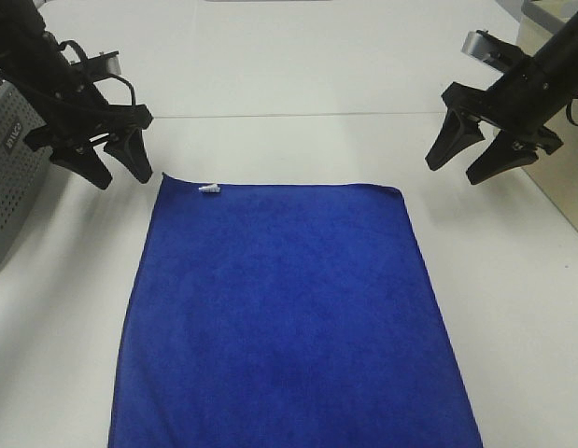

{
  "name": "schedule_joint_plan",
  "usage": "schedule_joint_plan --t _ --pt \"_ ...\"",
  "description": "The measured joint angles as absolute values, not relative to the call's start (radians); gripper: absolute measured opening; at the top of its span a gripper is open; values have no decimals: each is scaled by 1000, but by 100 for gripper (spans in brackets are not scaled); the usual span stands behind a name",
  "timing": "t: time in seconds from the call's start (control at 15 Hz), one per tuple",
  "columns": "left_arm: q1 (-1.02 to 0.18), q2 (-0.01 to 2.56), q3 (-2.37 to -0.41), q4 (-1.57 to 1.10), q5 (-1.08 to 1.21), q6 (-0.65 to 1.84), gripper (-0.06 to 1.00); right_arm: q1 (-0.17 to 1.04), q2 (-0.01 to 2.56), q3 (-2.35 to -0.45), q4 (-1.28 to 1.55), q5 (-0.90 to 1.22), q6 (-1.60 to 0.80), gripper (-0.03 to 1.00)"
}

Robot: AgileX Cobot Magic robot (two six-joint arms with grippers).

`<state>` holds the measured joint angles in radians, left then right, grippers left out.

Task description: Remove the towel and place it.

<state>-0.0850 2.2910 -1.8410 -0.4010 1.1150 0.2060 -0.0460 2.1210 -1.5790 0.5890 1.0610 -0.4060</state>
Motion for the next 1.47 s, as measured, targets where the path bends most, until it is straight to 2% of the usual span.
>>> schedule_joint_plan --t 0.33,1.47 --pt "-85 2415 -1976 -410 1126 198 60 -46 2230 -1606 619 1014 -446 67" --pt "-85 2475 -1983 -441 1114 229 60 77 2319 -1625 646 797 -482 67"
